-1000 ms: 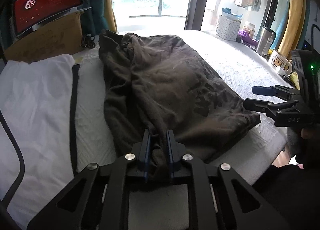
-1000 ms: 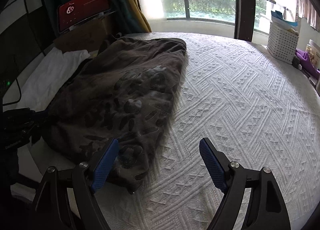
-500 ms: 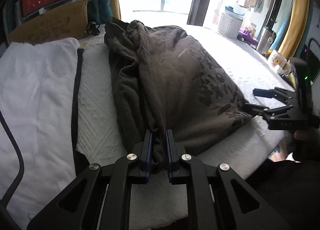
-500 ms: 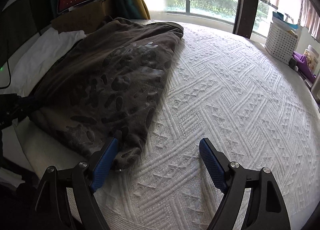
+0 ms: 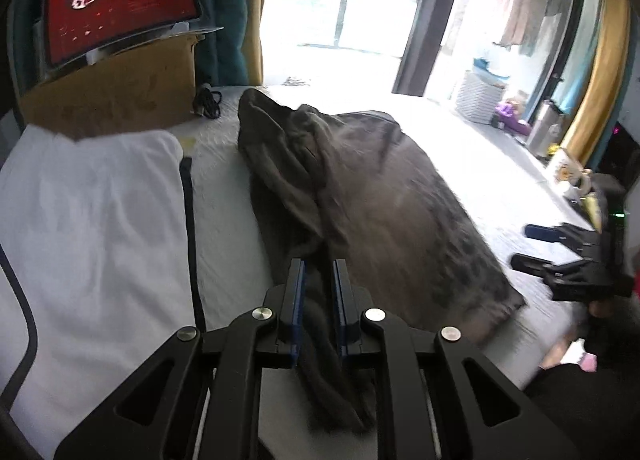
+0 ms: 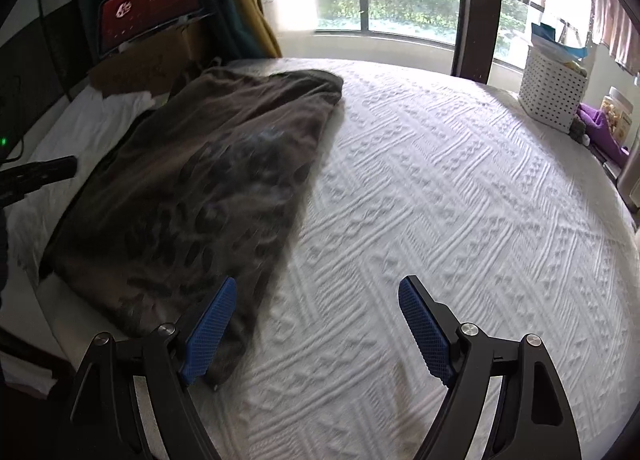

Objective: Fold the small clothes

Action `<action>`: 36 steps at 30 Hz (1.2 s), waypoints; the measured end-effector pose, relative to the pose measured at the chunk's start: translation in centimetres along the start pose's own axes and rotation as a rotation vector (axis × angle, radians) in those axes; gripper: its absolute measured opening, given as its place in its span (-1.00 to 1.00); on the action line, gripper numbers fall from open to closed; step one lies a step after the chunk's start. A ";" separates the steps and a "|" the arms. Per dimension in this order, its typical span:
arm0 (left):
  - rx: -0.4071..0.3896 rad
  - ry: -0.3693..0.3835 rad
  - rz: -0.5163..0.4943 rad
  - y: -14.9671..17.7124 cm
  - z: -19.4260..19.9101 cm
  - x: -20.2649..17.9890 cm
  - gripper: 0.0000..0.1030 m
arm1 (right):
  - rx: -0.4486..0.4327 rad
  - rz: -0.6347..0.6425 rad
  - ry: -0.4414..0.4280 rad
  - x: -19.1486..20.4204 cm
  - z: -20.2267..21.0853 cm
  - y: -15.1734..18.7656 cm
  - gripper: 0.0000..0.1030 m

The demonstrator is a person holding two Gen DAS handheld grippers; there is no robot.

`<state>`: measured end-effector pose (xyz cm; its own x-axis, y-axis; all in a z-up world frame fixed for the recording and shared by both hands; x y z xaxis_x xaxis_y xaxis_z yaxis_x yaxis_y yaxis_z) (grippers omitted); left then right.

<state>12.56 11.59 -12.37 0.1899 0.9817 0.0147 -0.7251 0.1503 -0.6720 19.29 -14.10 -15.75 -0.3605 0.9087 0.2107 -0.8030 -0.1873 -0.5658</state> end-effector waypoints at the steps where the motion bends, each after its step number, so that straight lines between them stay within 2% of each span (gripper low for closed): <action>1: 0.013 -0.017 -0.006 -0.4 -1.1 0.5 -0.74 | -0.001 -0.001 0.002 -0.1 -0.1 -0.4 0.63; 3: 0.052 -0.038 -0.015 -0.9 -2.9 1.1 -0.71 | -0.001 0.001 0.007 -0.1 -0.4 -1.0 0.63; 4: 0.061 -0.034 -0.019 -1.0 -3.5 1.1 -0.63 | 0.000 0.003 0.011 -0.1 -0.6 -1.3 0.63; 9: 0.066 -0.025 -0.038 -1.4 -5.1 1.3 -0.56 | 0.012 -0.004 0.014 -0.4 -1.6 -2.2 0.63; 11: 0.064 -0.048 -0.048 -1.4 -5.3 1.6 -0.60 | 0.019 -0.003 0.014 -0.3 -2.0 -2.4 0.64; 13: 0.074 -0.041 -0.040 -1.1 -5.4 2.0 -1.00 | 0.025 0.000 0.011 -0.1 -2.4 -2.5 0.63; 18: 0.102 -0.106 0.013 0.4 -5.6 4.3 -1.00 | 0.042 0.018 -0.003 0.9 -3.3 -2.6 0.64; 22: 0.041 -0.027 0.076 -0.1 -3.3 4.0 -1.00 | 0.049 0.036 -0.010 1.5 -3.6 -2.7 0.63; 24: 0.035 -0.029 0.049 -0.7 -2.6 3.2 -0.98 | 0.049 0.039 -0.011 1.7 -3.7 -2.8 0.63; 26: 0.049 -0.041 -0.005 -0.9 -2.4 2.2 -0.74 | 0.047 0.040 -0.013 1.8 -3.7 -2.9 0.63; 27: 0.061 -0.034 -0.033 -0.7 -2.5 1.5 -0.37 | 0.045 0.041 -0.013 1.9 -3.7 -3.0 0.63; 28: 0.070 -0.028 -0.048 -0.5 -2.7 1.1 -0.11 | 0.043 0.041 -0.015 1.9 -3.6 -3.0 0.63; 31: 0.114 -0.004 -0.077 0.4 -3.4 0.0 -0.10 | 0.042 0.036 -0.012 1.6 -3.5 -2.8 0.63; 33: 0.110 0.003 -0.095 0.5 -3.4 -0.3 -0.10 | 0.044 0.030 -0.008 1.2 -3.5 -2.7 0.63; 36: 0.113 -0.057 -0.150 0.4 -3.9 -0.2 -0.10 | 0.044 0.017 -0.003 0.7 -3.5 -2.6 0.63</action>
<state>14.82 10.97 -15.51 0.2657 0.9520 0.1523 -0.7621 0.3041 -0.5715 22.77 -11.65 -16.94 -0.3756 0.9042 0.2034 -0.8168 -0.2193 -0.5337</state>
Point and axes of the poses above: each gripper's, at about its wrist camera, not at the fingertips, and z roughly against the way its jaws point, x to its left, y to its underside, the point moved 8 cm from there along -z, roughly the way its jaws point, and after that the axes turned 13 degrees about -z, right-handed, at the moved point
